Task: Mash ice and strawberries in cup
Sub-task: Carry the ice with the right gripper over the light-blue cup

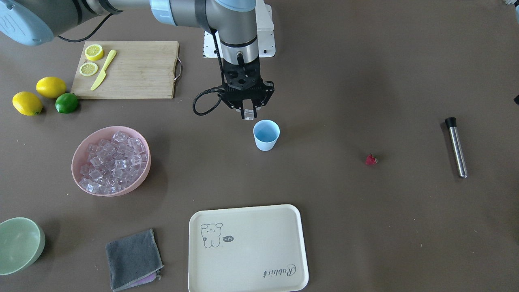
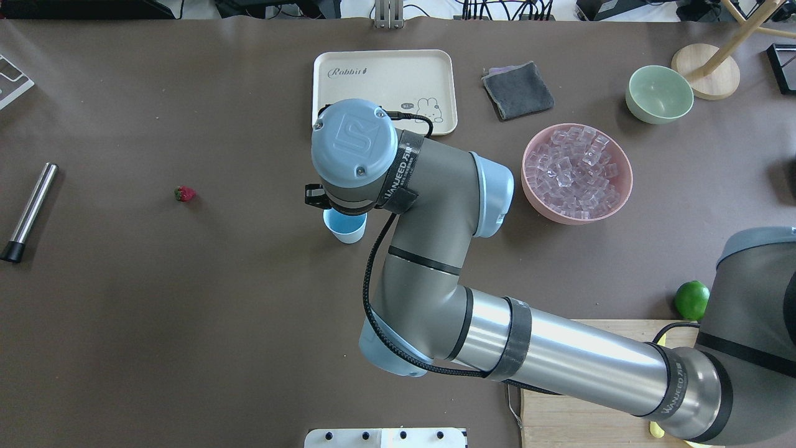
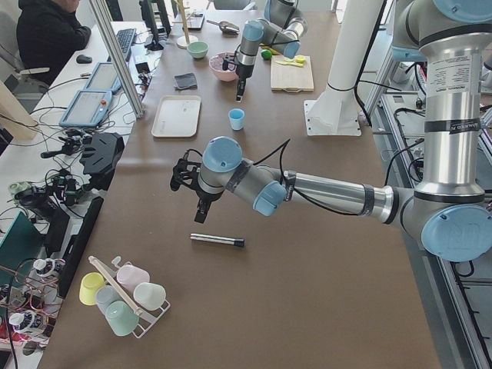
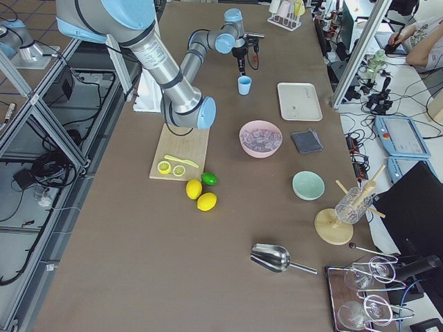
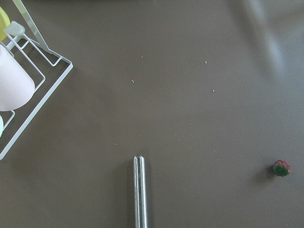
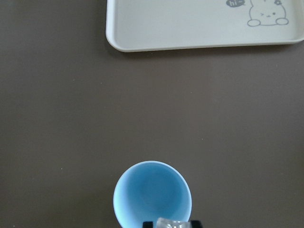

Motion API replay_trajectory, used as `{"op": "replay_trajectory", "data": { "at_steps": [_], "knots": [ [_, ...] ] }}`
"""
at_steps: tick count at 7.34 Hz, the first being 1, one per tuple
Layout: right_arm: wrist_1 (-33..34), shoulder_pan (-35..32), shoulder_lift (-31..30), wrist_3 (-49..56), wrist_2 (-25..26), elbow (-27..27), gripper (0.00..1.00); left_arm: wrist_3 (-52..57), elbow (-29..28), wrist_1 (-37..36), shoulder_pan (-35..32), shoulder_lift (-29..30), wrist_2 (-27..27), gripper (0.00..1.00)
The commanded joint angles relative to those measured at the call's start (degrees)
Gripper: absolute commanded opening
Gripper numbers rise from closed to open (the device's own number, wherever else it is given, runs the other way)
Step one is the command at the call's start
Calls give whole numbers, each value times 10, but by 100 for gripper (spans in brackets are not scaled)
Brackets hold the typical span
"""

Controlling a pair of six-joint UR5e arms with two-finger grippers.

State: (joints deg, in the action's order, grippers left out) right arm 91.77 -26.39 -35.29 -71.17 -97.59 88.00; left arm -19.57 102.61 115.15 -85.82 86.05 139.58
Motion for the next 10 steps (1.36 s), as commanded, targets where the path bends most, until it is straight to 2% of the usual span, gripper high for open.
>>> {"op": "replay_trajectory", "data": {
  "at_steps": [1, 5, 7, 9, 10],
  "knots": [
    [-36, 8, 14, 0, 6, -39, 0, 1, 0, 9, 0, -8, 0, 98],
    [-38, 6, 22, -4, 6, -49, 0, 1, 3, 28, 0, -16, 0, 98],
    [-39, 0, 22, -5, 6, -49, 19, -2, 3, 36, 0, -18, 1, 98],
    [-38, -6, 19, -4, 6, -49, 21, -1, 2, 37, 0, -18, 1, 98],
    [-38, -7, 17, -4, 6, -50, 44, -1, 1, 36, 0, -18, 0, 98]
  ]
}}
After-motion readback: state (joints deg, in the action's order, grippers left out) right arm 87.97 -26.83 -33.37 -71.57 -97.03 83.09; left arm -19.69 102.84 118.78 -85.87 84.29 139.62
